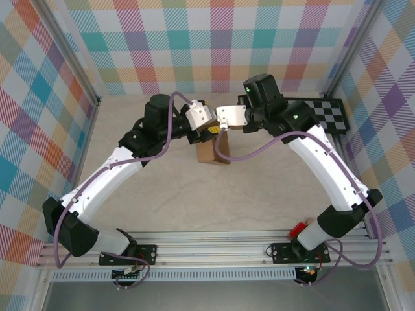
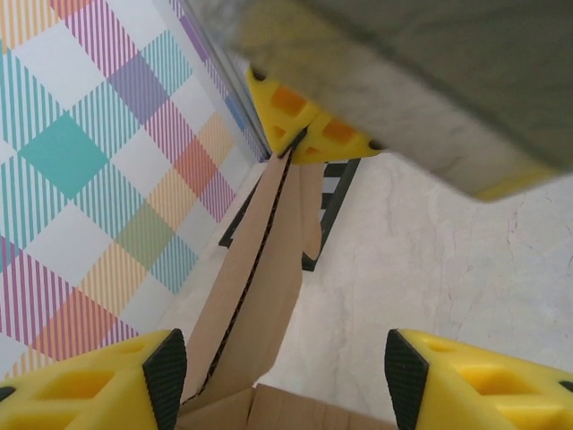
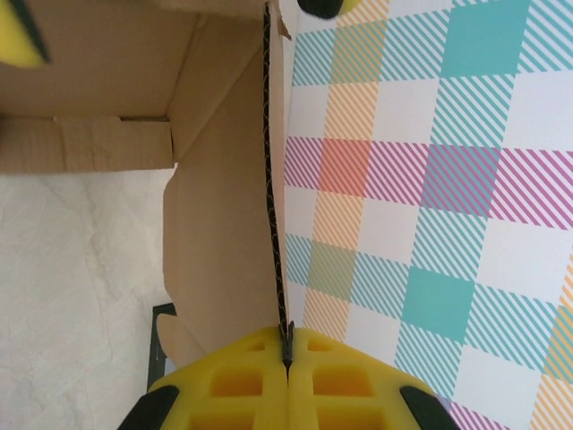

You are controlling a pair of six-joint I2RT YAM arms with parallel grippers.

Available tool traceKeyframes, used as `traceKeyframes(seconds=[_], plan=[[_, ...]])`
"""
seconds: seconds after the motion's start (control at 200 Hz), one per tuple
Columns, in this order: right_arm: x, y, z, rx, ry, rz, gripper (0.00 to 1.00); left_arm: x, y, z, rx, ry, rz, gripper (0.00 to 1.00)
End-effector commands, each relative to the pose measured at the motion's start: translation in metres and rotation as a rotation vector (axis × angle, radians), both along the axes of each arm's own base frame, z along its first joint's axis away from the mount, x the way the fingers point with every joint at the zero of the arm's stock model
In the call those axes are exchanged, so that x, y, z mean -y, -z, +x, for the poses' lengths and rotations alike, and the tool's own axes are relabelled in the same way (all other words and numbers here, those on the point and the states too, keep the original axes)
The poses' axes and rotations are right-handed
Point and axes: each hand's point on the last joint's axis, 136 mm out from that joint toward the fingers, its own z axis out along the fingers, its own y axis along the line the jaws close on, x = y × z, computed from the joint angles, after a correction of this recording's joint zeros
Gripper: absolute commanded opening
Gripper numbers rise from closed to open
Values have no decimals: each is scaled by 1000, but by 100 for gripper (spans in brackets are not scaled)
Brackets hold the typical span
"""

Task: Fold the paper box

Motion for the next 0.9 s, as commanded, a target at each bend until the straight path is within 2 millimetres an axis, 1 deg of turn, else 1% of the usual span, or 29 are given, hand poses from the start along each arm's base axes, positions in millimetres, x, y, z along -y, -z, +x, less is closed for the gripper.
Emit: traceKeyframes(seconds=[0.0, 0.055, 0.14, 0.21, 0.34, 0.375, 0.44, 0.485, 0.565, 0.605, 0.66, 0.695, 0.72, 0.74, 0.765, 0.775, 0.865, 0.895], plan=[[0, -19, -14, 28, -30, 36, 0, 1, -15, -3, 31, 12, -16, 59], [-1, -20, -17, 27, -36, 44, 0, 3, -15, -2, 31, 13, -9, 56], [-5, -24, -21, 24, -53, 76, 0, 6, -14, -3, 34, 22, 1, 45], [-8, -27, -25, 21, -68, 105, 0, 7, -12, -5, 29, 32, 9, 34], [-11, -31, -27, 18, -83, 137, 1, 9, -3, -4, 16, 34, 35, 16], [-12, -31, -28, 14, -85, 143, 3, 9, 0, -3, 11, 30, 43, 11], [-13, -32, -28, 11, -78, 162, 9, 7, 2, 0, 10, 8, 49, 0], [-13, -32, -30, 2, -75, 181, 10, 5, 5, 5, 8, -21, 54, 0], [-8, -34, -30, -16, -48, 259, 17, -1, 10, 13, 12, -78, 62, 0], [-3, -35, -30, -36, -33, 307, 17, -5, 14, 17, 9, -101, 56, 0], [1, -33, -34, -69, -26, 363, 15, -9, 18, 19, 2, -120, 35, 0], [5, -32, -34, -83, -13, 400, 17, -11, 19, 18, -3, -123, 19, 0], [7, -31, -33, -85, -2, 424, 20, -13, 21, 17, -7, -124, 9, 0], [9, -31, -31, -81, 10, 445, 27, -14, 23, 17, -12, -125, 1, 0], [13, -31, -29, -73, 30, 474, 40, -15, 25, 17, -17, -125, -6, 0], [14, -31, -29, -71, 37, 487, 43, -15, 26, 16, -19, -125, -9, 0], [27, -23, -27, -116, 106, 585, 47, -22, 34, 18, -39, -144, -32, 0], [33, -23, -22, -128, 157, 646, 51, -26, 35, 19, -45, -154, -49, 0]])
